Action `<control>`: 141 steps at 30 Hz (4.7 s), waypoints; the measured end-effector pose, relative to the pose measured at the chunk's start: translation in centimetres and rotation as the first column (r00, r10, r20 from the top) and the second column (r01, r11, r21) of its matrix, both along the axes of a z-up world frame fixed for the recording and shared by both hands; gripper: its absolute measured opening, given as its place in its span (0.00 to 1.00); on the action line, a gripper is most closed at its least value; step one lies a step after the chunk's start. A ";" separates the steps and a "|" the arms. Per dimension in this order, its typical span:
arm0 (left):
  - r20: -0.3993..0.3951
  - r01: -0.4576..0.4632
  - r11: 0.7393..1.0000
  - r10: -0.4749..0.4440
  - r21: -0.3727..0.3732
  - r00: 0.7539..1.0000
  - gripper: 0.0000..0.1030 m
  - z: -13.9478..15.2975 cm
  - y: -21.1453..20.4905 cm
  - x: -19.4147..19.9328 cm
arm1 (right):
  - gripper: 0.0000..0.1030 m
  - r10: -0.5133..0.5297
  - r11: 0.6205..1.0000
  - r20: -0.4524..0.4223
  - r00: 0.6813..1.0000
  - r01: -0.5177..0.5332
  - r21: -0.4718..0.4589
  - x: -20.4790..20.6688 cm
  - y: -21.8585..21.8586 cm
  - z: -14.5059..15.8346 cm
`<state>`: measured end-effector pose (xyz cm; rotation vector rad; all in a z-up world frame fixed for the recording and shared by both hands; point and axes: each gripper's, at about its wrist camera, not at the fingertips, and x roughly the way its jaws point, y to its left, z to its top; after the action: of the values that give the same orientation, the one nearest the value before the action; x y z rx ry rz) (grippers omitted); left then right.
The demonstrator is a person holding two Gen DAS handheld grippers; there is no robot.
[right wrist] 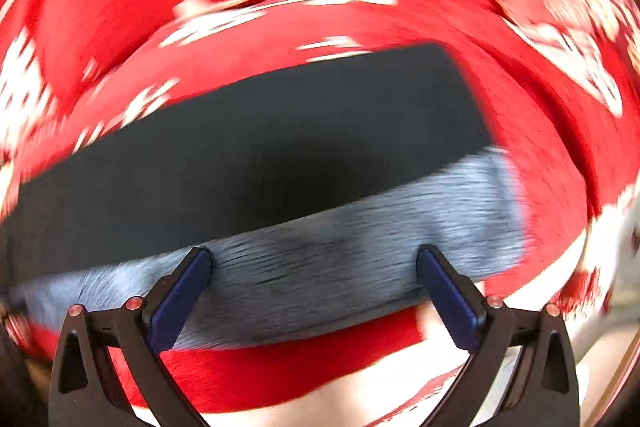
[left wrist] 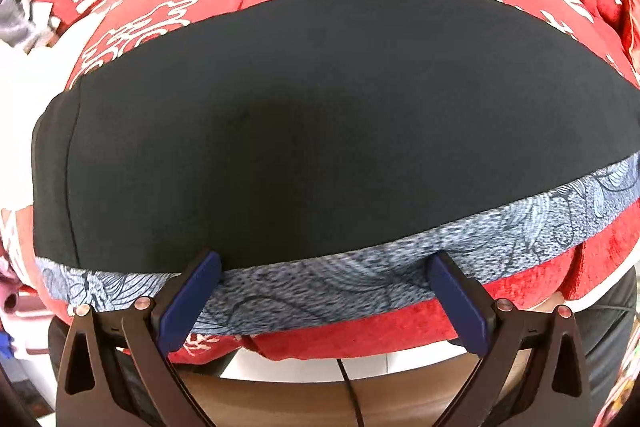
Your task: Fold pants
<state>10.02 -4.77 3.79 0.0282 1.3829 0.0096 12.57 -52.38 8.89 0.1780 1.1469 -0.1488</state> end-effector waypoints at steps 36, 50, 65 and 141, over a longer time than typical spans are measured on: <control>0.136 -0.708 0.706 0.701 0.004 0.700 1.00 1.1 16.3 0.4 | 1.00 -0.516 0.842 0.090 0.852 0.523 -0.134 3.5 17.0 0.0; 0.120 -0.542 0.840 0.537 0.016 0.835 1.00 2.7 9.3 4.9 | 1.00 -0.578 0.815 0.090 0.811 0.579 0.008 3.5 2.1 2.6; 0.060 -0.359 0.929 0.355 0.092 0.933 1.00 1.4 0.4 13.6 | 1.00 -0.407 0.913 0.041 0.912 0.407 0.001 -3.9 8.8 1.1; 0.038 0.071 0.997 -0.071 -0.007 0.997 1.00 1.4 -25.7 10.2 | 0.42 0.004 0.979 0.269 0.963 -0.059 0.195 -1.7 -2.6 -0.3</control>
<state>20.18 -30.51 5.20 0.0697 1.3430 -0.0548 10.84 -54.95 8.59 0.3488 0.8933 0.0212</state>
